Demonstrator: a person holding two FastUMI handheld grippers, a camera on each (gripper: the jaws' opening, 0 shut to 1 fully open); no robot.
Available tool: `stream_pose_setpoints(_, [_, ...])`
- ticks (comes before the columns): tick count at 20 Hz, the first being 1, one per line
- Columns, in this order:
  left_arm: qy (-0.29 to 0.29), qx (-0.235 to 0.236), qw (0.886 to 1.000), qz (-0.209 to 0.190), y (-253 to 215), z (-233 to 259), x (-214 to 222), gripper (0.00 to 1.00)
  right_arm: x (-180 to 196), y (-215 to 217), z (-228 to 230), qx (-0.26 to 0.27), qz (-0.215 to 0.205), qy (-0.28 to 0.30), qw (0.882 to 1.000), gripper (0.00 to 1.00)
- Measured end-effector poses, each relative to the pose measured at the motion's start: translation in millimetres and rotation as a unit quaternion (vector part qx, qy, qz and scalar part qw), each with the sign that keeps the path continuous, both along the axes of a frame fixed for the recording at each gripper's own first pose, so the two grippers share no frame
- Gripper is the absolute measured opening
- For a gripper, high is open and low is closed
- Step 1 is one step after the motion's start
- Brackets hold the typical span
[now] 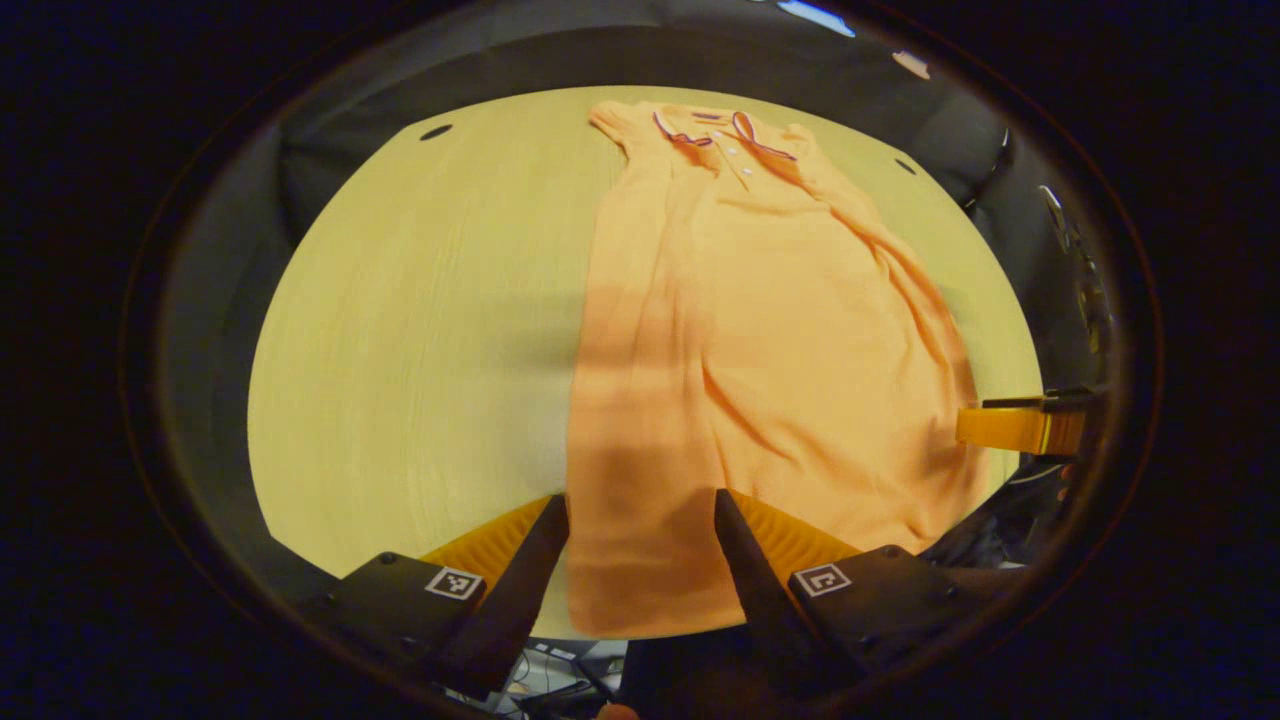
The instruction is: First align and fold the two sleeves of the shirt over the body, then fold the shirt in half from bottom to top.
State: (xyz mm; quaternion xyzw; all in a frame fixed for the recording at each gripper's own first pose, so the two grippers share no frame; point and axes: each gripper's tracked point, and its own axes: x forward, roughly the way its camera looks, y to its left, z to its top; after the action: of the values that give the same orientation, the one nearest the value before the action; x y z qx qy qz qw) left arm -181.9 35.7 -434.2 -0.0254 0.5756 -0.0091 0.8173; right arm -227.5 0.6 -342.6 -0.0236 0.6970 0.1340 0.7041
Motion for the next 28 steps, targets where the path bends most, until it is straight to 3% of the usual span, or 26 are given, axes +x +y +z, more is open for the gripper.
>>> stream_pose_setpoints(7, [0.037,0.031,0.999,-0.018,2.2,-16.3,-12.4,0.96,-27.3,-6.6,-14.4,-0.039,0.026,0.04,0.998,0.98])
stream_pose_setpoints(12, [0.049,0.034,0.998,-0.019,1.9,-18.7,-10.6,0.96,-26.3,-7.5,-18.1,-0.067,0.045,0.041,0.996,0.98])
stream_pose_setpoints(13, [0.052,0.035,0.998,-0.019,2.3,-17.5,-12.1,0.97,-27.5,-7.7,-18.4,-0.072,0.051,0.043,0.995,0.94])
stream_pose_setpoints(14, [0.056,0.035,0.998,-0.018,2.8,-17.9,-11.8,0.97,-27.2,-8.1,-18.3,-0.073,0.051,0.049,0.995,0.98])
stream_pose_setpoints(24, [0.078,0.034,0.996,-0.001,2.6,-18.9,-10.5,0.94,-25.7,-6.5,-19.1,-0.077,0.038,0.054,0.995,0.98])
stream_pose_setpoints(26, [0.084,0.03,0.996,0.005,-1.2,-19.3,-10.8,0.9,-24.7,-6.9,-19.4,-0.078,0.033,0.058,0.995,0.96])
stream_pose_setpoints(27, [0.089,0.029,0.996,0.001,-5.1,-21.3,-8.5,0.71,-25.4,-6.1,-19.7,-0.078,0.022,0.061,0.995,0.78])
stream_pose_setpoints(28, [0.092,0.029,0.995,-0.002,-7.4,-20.1,-8.2,0.7,-24.8,-5.4,-20.3,-0.077,0.024,0.065,0.995,0.68])
